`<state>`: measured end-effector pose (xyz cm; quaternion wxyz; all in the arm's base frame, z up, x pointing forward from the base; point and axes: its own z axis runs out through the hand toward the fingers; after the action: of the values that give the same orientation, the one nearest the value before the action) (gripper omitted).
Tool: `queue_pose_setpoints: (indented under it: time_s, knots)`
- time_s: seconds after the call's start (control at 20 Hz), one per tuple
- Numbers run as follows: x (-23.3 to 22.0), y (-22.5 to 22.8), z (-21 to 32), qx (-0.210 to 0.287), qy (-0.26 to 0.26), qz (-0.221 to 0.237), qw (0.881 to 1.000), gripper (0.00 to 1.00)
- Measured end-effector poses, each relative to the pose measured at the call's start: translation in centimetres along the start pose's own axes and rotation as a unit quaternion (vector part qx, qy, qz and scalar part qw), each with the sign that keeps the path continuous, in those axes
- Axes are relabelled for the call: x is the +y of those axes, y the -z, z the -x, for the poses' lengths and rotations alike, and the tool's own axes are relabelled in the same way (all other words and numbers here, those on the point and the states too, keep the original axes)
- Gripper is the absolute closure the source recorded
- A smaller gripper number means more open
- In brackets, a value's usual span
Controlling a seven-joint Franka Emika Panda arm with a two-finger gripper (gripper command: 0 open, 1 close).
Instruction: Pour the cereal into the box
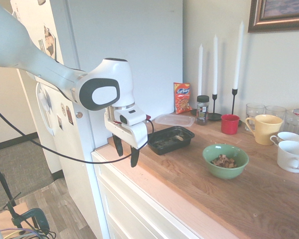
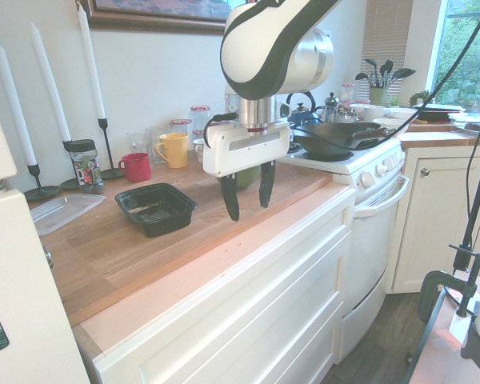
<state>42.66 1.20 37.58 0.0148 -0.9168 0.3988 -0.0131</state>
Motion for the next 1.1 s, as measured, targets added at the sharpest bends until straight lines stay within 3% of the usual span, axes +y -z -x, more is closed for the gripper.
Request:
queue_pose_setpoints:
  time_s: [0.2,0.4,0.8,1.1]
  knots:
    - [-0.1,0.3,-0.3,0.002,-0.002,-0.003,1.000,0.00]
    - [-0.3,3.4,-2.9,0.015,-0.019,-0.030,0.999,0.00]
    - [4.1,7.8,-16.8,0.037,-0.098,-0.056,0.993,0.00]
    - [7.7,6.8,-26.4,0.017,-0.133,-0.065,0.989,0.00]
